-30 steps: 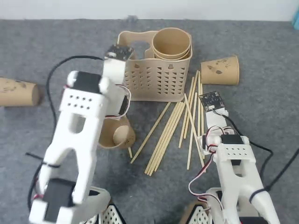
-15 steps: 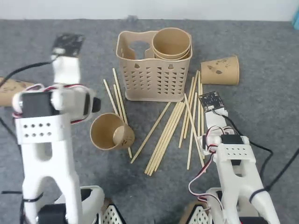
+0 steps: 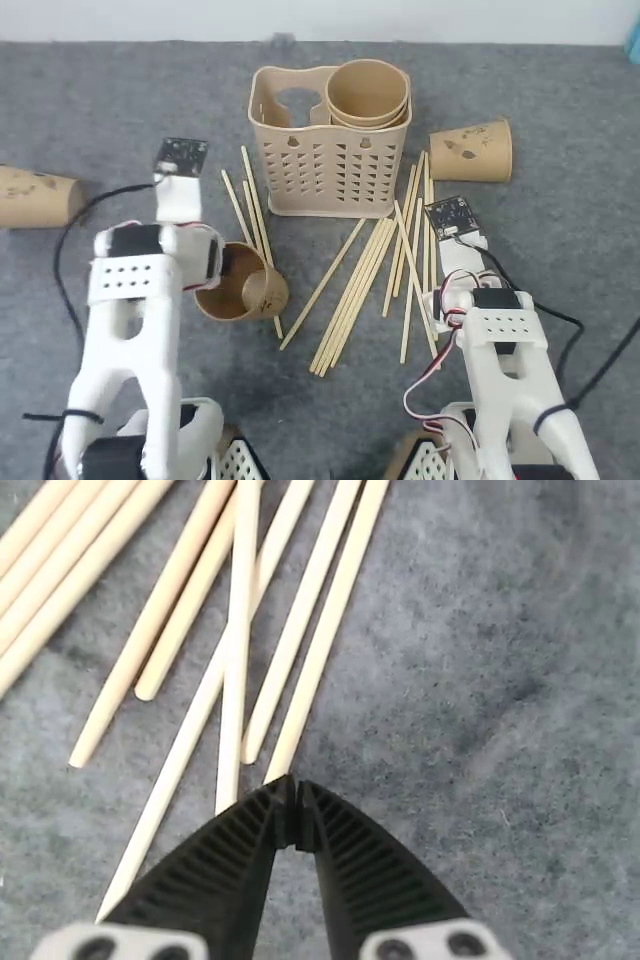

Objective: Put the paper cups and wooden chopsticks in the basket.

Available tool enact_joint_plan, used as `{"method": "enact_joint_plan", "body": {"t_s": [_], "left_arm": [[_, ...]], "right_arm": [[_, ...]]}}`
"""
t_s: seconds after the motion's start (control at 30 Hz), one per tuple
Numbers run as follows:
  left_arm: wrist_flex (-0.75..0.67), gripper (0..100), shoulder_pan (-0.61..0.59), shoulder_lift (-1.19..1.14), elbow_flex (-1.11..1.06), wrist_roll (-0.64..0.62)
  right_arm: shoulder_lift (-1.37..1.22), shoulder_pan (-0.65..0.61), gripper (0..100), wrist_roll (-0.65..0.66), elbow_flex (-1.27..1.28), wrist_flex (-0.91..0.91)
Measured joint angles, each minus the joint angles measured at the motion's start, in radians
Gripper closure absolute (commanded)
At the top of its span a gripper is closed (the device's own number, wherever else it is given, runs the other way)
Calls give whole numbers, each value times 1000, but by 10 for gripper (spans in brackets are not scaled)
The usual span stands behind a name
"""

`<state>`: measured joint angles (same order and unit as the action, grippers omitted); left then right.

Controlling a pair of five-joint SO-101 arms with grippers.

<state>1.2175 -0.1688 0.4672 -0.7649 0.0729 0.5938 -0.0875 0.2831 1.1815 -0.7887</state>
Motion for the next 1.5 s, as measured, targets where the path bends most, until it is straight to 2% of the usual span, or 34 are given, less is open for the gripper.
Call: {"method": "enact_joint_plan", "body": {"t_s": [0.03, 0.2, 0.37, 0.67, 0.9, 1.07, 1.23, 1.5], "left_arm": [[-15, 998, 12, 0, -14, -15], [-25, 988, 81, 2, -3, -61], [66, 988, 92, 3, 104, -61], [288, 988, 92, 3, 456, -78], [419, 988, 92, 3, 781, -235], [404, 988, 121, 3, 937, -443], [276, 988, 195, 3, 1023, -632], [18, 988, 373, -15, 1060, -786]], "right_arm": [[0, 0, 991, 0, 0, 0], [0, 0, 991, 0, 0, 0], [0, 0, 991, 0, 0, 0], [0, 0, 991, 0, 0, 0], [0, 0, 991, 0, 0, 0], [0, 0, 991, 0, 0, 0], [0, 0, 991, 0, 0, 0], [0, 0, 991, 0, 0, 0]]}}
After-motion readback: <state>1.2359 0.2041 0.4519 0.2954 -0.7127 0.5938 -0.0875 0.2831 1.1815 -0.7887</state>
